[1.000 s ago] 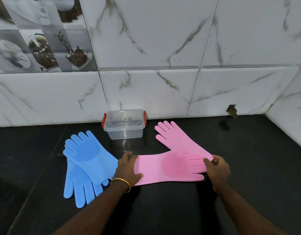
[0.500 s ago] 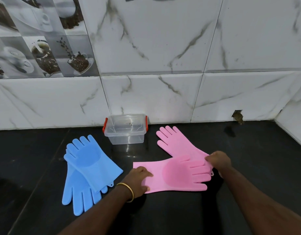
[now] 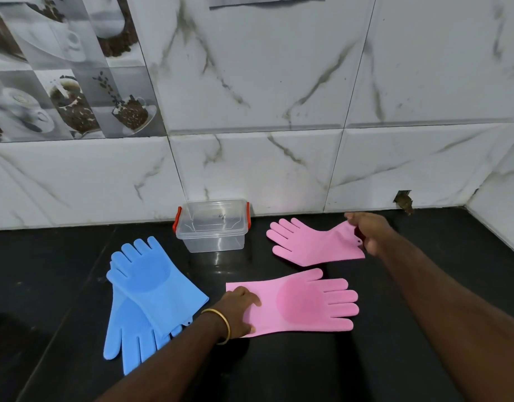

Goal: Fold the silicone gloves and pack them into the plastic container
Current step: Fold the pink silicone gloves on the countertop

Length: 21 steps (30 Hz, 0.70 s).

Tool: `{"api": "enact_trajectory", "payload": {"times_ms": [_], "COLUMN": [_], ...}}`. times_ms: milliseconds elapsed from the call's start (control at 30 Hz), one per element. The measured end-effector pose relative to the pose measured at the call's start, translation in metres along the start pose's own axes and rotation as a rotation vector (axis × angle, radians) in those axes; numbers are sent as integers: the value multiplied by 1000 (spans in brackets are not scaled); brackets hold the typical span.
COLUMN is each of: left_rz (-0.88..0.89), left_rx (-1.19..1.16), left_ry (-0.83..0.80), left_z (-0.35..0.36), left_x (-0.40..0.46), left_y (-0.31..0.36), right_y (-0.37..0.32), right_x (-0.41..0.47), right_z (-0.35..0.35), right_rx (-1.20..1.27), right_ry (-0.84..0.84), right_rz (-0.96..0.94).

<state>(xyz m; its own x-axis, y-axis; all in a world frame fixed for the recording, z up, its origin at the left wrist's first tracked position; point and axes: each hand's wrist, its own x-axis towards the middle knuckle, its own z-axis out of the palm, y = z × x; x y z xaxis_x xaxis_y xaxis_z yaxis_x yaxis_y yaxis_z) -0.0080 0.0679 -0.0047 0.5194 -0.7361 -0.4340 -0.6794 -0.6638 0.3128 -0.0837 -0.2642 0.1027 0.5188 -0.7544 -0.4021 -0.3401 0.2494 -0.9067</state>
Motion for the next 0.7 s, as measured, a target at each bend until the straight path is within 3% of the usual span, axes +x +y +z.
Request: {"api": "enact_trajectory", "payload": {"times_ms": [167,233,333,500,600,700], "left_rz": [-1,77,163,126,66,-55], "left_rx": [106,-11,-468,-1371,-1758,-2004], "left_ry": [-108,-60,-38,-224,-168,-38], "left_z": [-29,-49,-79,-112,-130,-150], "left_x": [9,11,9,12,19,31], "left_y": [25,48,89,147,161,159], "right_y": [-33,-40,-44,-41,-41,-43], "right_x": [-20,-27,-36,-51,-61,-72], "right_z": [26,38,58,81,86,84], "right_rx": [254,357,386,389,396,404], "right_ry": [-174,-214,-238,-244,-184,-119], "right_rz": [93,109,109,160,127,80]}}
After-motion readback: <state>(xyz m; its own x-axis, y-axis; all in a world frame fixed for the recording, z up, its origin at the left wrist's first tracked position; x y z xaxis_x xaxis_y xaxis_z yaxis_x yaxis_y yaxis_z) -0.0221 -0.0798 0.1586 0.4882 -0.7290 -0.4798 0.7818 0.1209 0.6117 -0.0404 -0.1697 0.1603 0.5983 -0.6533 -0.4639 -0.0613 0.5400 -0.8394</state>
